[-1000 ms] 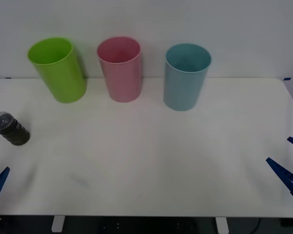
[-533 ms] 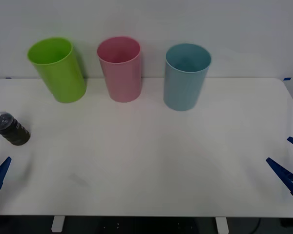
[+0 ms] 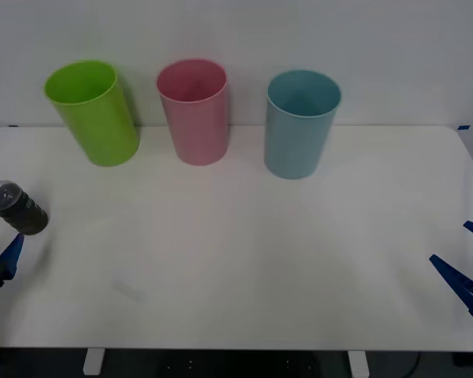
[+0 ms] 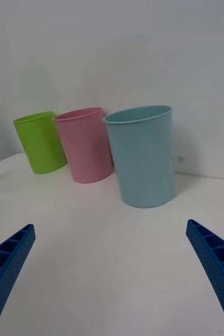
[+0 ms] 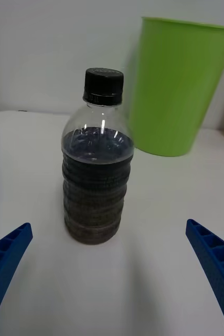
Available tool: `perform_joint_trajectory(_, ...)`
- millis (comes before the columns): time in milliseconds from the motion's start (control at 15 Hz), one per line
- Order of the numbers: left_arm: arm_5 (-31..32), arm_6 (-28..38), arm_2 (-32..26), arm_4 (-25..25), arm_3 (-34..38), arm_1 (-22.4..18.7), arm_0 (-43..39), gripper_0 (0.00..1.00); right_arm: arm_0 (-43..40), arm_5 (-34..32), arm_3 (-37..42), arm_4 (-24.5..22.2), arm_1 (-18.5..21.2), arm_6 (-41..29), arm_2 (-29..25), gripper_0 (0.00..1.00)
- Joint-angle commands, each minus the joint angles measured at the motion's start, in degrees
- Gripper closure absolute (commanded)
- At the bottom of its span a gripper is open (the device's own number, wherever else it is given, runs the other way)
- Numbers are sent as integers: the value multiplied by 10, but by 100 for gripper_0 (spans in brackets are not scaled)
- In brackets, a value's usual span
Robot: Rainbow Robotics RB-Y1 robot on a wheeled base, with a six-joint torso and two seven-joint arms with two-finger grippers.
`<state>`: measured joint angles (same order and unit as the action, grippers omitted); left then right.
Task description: Grasp the object on the table and drop it into the matching bin: aluminum can to the light blue bin, PET bottle to the pink bin.
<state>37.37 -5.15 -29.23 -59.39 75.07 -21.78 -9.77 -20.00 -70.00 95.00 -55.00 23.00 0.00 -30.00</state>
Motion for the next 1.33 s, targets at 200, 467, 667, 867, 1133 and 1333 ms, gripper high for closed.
perform_joint_trajectory(200,-21,-9,5,-11,-47,0,52,0,0,0,0,0,0,0,0,0)
perform_joint_trajectory(467,-59,-14,3,-31,-61,1,80,0,0,0,0,0,0,0,0,0)
perform_joint_trajectory(667,-63,-16,1,-32,-88,1,105,0,0,0,0,0,0,0,0,0)
perform_joint_trajectory(867,-72,-17,0,-41,-100,0,123,0,0,0,0,0,0,0,0,0)
perform_joint_trajectory(1133,-84,-16,0,-55,-114,1,145,0,0,0,0,0,0,0,0,0)
perform_joint_trajectory(1333,-92,-17,0,-68,-133,0,165,0,0,0,0,0,0,0,0,0)
